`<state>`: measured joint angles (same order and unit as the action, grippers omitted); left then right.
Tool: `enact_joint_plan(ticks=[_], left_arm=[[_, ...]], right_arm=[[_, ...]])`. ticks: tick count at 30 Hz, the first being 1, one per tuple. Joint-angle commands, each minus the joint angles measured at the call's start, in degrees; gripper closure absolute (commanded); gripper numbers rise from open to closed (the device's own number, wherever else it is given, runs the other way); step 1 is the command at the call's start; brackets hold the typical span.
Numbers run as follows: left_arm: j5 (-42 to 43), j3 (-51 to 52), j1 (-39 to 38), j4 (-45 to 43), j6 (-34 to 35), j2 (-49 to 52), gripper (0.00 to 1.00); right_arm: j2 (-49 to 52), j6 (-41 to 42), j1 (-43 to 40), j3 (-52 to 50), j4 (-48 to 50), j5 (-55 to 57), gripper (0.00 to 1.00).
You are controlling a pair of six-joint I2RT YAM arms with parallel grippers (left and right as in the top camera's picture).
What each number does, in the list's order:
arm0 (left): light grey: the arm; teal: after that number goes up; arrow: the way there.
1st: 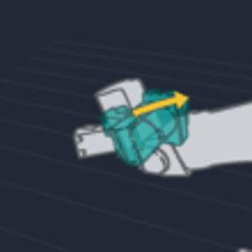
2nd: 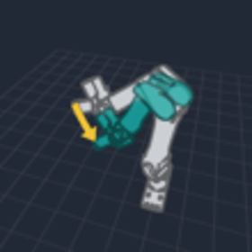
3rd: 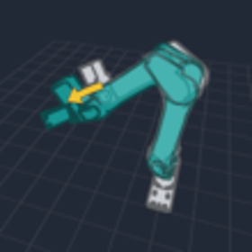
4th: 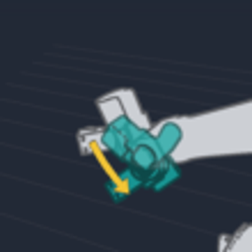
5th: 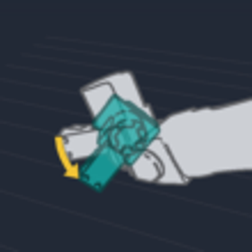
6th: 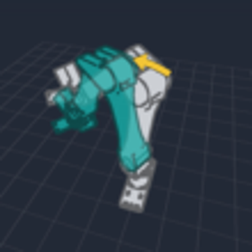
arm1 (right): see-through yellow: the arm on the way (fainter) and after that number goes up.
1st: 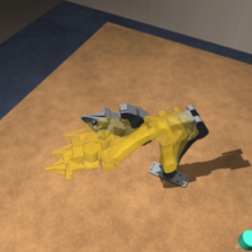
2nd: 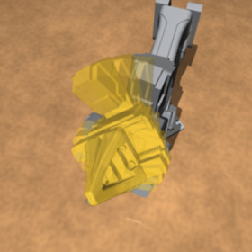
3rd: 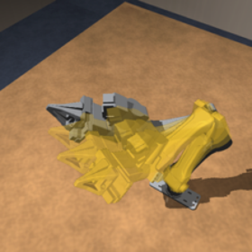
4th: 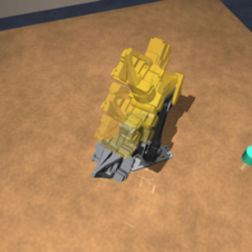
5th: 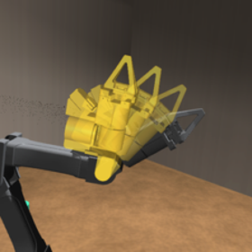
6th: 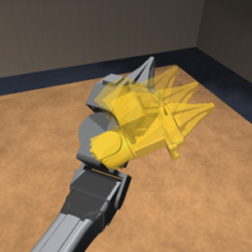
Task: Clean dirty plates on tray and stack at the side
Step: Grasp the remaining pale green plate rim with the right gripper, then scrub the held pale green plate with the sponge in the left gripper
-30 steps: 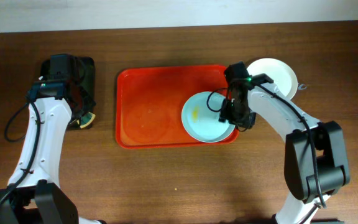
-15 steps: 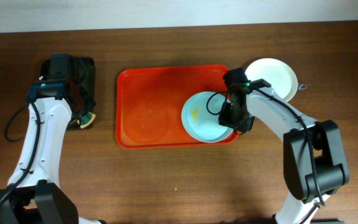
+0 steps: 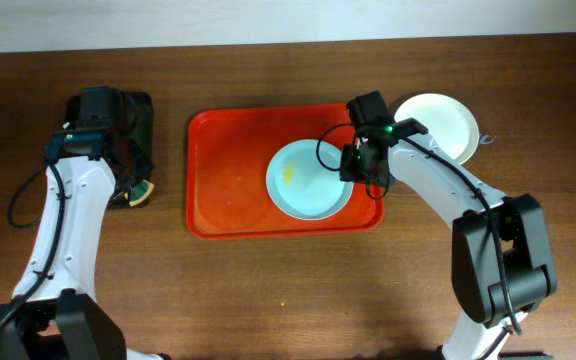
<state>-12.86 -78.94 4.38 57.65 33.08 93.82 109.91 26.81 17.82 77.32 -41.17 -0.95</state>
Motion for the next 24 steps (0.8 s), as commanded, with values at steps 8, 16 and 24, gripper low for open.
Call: enact_joint_plan(ticks=[8,16,24], left_arm=[[0.04,0.17,0.28,-0.22,0.76,0.13,1.00],[0.02,0.17,0.28,-6.69,0.76,1.95,1.00],[30.05,0.17,-3.02,-15.80,-13.88,9.05,1.00]], right_arm=[[9.64,1.66,2.21,-1.25,5.53,-4.92,0.62],[9.64,-0.46,9.01,-1.25,17.35,-8.09,0.91],[9.64,-4.11,9.66,-1.25,17.64,-9.01,0.91]])
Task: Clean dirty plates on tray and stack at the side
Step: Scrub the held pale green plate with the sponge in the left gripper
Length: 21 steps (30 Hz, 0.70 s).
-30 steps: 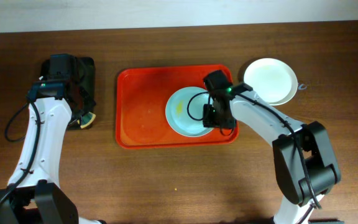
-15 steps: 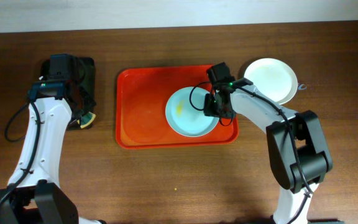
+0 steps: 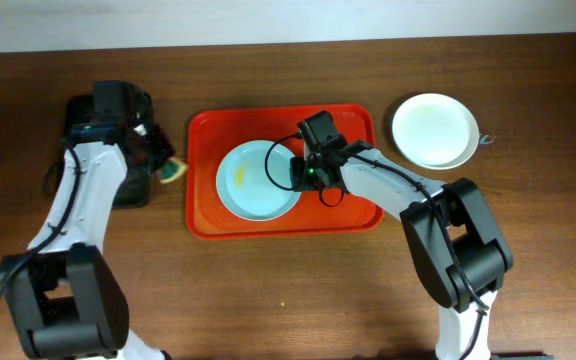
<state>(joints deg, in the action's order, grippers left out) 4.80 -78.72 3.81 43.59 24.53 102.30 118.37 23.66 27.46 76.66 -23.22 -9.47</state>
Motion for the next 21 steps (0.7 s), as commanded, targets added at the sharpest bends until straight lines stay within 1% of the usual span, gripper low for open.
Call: enact_joint_plan(ticks=[1,2,3,4,6,9,12,13,14,15,17,21], left_arm=[[12.04,-0.07,-5.03,-3.10,-5.33,0.76,1.00],[11.45,-0.07,-7.48,-4.02,-5.31,1.14,1.00],[9.01,-0.07,-10.10,-4.42,-4.42,1.97,1.00],[7.89,-0.07,-11.45,-4.57,-4.26,2.84,1.00],[8.09,-0.07,-14.38,-5.03,-4.26,5.62,1.00],[8.28,-0.07,-19.08,-7.61,-4.26,11.02,1.00],[8.17,-0.07,-20.44,-9.77,-4.26,14.38,1.00],[6.38,-0.07,-20.44,-10.12,-4.26,15.28,1.00],[3.78,-0.07,-20.44,-10.14,-4.28,15.78,1.00],[-3.43,-0.04,-20.44,-9.66,-4.26,16.39,1.00],[-13.97,-0.07,-20.35,-7.72,-4.26,16.74,1.00],[-28.79,-3.13,-20.15,-2.03,-4.22,16.28,1.00]], right_arm=[[1.18,-0.96,0.02,-0.59,-0.31,-0.42,0.91],[1.18,-0.98,0.00,-0.59,-0.31,-0.42,0.91],[1.18,-1.57,0.00,-0.59,-0.44,-0.46,0.92],[1.18,-2.91,0.02,-0.59,-0.59,-0.63,0.92],[1.18,-4.37,0.00,-0.59,-1.40,-0.63,0.93],[1.18,-4.37,0.00,-0.59,-1.44,-0.63,0.94],[1.18,-4.37,0.00,-0.59,-1.46,-0.61,0.94],[1.18,-4.37,0.00,-0.59,-1.44,-0.61,0.94],[1.18,-4.37,0.00,-0.59,-1.44,-0.61,0.94],[1.18,-4.37,0.00,-0.59,-1.46,-0.61,0.94],[1.18,-4.37,0.00,-0.59,-1.68,-0.61,0.94],[1.18,-4.37,0.00,-0.59,-2.32,-0.61,0.94]])
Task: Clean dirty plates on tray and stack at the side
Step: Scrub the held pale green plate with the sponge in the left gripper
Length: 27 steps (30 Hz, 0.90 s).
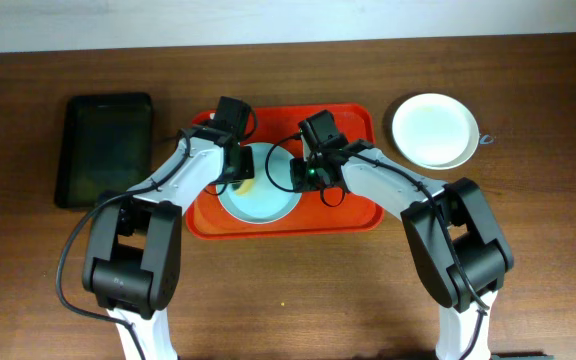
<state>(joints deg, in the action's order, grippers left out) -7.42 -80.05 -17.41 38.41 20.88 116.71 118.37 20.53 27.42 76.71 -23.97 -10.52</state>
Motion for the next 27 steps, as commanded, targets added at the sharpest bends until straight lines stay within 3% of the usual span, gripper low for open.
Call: enact_joint_plan(ticks=[1,3,5,8,10,16,21,23,25,27], left_arm=[[-18.99,-3.89,1.05,5.33,-0.59,1.88,1.00],[-18.12,-8.85,1.05,9.14,-0.59,1.88,1.00],[-8.15,-14.29,0.90,11.78,-0.63,1.86,1.00],[14.05,-18.91,2.25,12.11,-0.68,1.86,1.00],[19.06,-17.68,2.56,12.31,-0.87,2.01,1.00],[18.18,-10.73,1.81,10.82,-0.85,7.56,1.00],[-1.20,-10.86,1.86,9.64,-0.79,9.68,1.00],[-8.37,-11.45,2.40,12.46,2.51,9.22,1.00],[-11.98,-12.11,3.39,15.63,6.78,7.23,1.00],[-11.89,-12.11,4.37,16.50,6.73,1.79,1.00]], right_arm=[[1.18,-1.25,0.04,-0.63,-1.57,0.44,0.94],[1.18,-1.22,0.04,-0.63,-1.55,0.44,0.94],[1.18,-1.22,0.04,-0.63,-1.55,0.44,0.94],[1.18,-1.25,0.04,-0.63,-1.97,0.44,0.94],[1.18,-1.22,0.04,-0.63,-1.64,0.46,0.94],[1.18,-1.22,-0.04,-0.63,-1.09,0.44,0.94],[1.18,-1.25,-0.04,-0.63,-1.68,0.44,0.94],[1.18,-1.25,-0.04,-0.63,-2.21,0.66,0.94],[1.18,-1.25,-0.04,-0.63,-2.19,0.66,0.94],[1.18,-1.25,-0.04,-0.63,-2.19,0.66,0.94]])
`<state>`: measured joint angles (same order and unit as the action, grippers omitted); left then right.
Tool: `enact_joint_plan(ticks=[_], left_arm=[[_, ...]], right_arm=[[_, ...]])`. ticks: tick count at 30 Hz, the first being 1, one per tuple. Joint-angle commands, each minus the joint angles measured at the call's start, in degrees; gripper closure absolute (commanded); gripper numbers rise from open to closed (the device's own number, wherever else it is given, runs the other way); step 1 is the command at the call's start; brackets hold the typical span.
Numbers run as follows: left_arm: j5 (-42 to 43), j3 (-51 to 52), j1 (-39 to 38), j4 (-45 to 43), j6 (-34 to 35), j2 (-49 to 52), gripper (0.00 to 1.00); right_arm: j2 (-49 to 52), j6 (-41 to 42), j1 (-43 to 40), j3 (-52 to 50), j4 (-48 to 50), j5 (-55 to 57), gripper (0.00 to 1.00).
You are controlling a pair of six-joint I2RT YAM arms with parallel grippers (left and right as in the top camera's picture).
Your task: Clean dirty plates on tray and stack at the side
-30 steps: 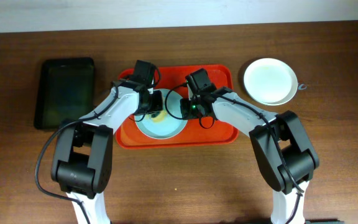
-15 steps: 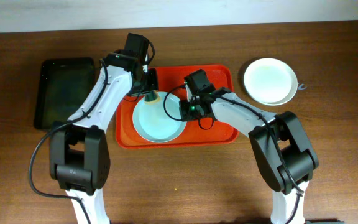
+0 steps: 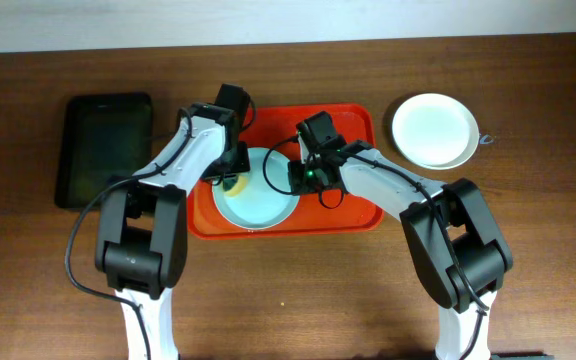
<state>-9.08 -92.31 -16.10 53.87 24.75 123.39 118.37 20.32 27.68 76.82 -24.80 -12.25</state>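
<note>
A light-blue plate [image 3: 260,200] lies in the left half of the red tray [image 3: 353,215]. My left gripper [image 3: 230,180] is down at the plate's left rim, shut on a yellow-green sponge [image 3: 231,185] that touches the plate. At the plate's right rim sits my right gripper [image 3: 295,176], shut on the edge. No stain shows on the plate's visible surface; the part under the sponge is hidden. A clean white plate [image 3: 433,130] rests on the table to the right of the tray.
A black tray [image 3: 106,148] lies on the table at the left, with nothing in it. Both arms cross over the red tray's upper half. A small cable end [image 3: 486,139] lies beside the white plate.
My left gripper has shifted with the sponge from the plate's upper left area to its left rim. The plate sits slightly nearer the tray's front edge. The right gripper stays on the plate's right rim.
The plate lay at the tray's right with a yellow stain, my right gripper at its rim and my left gripper with the sponge at the black tray. Then the plate stood further left and the sponge hung between the trays. Then the sponge covered the stain, and now sits at the left rim.
</note>
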Motion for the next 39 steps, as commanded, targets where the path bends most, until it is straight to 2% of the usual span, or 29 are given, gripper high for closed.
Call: enact_joint_plan(ticks=[1,2,5,7,9,13,15,16,19,21,22,24,29,31,34,37,39], left_arm=[[-9.44,0.15,3.15,1.46,2.84,-7.39,1.00],[-6.62,0.15,3.15,1.86,2.80,-9.51,1.00],[11.13,0.39,2.62,2.58,-0.24,-12.35,1.00],[17.27,2.34,1.22,2.51,-3.04,-11.17,1.00],[17.20,6.27,0.31,0.61,-3.02,-10.62,1.00],[15.19,16.70,1.03,-8.55,-2.97,-10.62,1.00],[8.76,19.78,1.03,-11.69,-2.95,-10.58,1.00],[2.78,20.24,1.03,-11.58,-2.08,-10.58,1.00],[-8.41,18.49,1.18,-8.79,0.07,-10.69,1.00],[-9.40,15.41,2.01,-5.75,0.09,-10.93,1.00],[-9.38,12.85,2.56,-3.74,0.46,-11.30,1.00],[-9.27,9.05,3.32,-0.79,3.37,-12.66,1.00],[-8.72,6.51,6.23,0.48,3.50,-23.08,1.00],[-8.76,6.54,8.76,2.32,3.50,-26.71,1.00],[-8.74,7.19,12.72,5.25,3.52,-27.15,1.00],[-8.74,8.07,16.15,7.91,3.52,-27.10,1.00],[-8.72,8.07,17.84,9.27,3.54,-27.10,1.00]], right_arm=[[1.18,-1.03,-0.31,-0.74,-1.36,2.38,0.94],[1.18,-1.03,-0.31,-0.74,-1.33,2.43,0.93],[1.18,-1.03,-0.31,-0.74,-0.94,2.40,0.93],[1.18,-1.03,-0.31,-0.74,-0.70,2.40,0.93],[1.18,-1.03,-0.31,-0.74,-0.70,2.40,0.93],[1.18,-1.01,-0.31,-0.74,-0.70,2.40,0.93],[1.18,-1.01,-0.31,-0.74,-0.72,2.38,0.92],[1.18,-1.01,-0.31,-0.74,-0.87,2.38,0.92],[1.18,-1.01,-0.31,-0.74,-1.53,2.34,0.93],[1.18,-1.03,-0.31,-0.74,-1.95,2.38,0.93],[1.18,-1.03,-0.31,-0.74,-1.99,2.38,0.96],[0.85,-1.73,-0.31,-0.20,-2.54,2.36,0.96],[-0.37,-6.86,-0.24,10.60,-12.63,4.39,0.96],[-0.37,-10.16,1.16,19.19,-19.98,12.20,0.96],[-0.37,-14.38,7.80,32.54,-30.21,38.36,0.96],[-0.37,-15.28,15.06,38.71,-32.41,64.46,0.96],[-0.37,-21.29,19.08,39.34,-30.16,78.16,0.96]])
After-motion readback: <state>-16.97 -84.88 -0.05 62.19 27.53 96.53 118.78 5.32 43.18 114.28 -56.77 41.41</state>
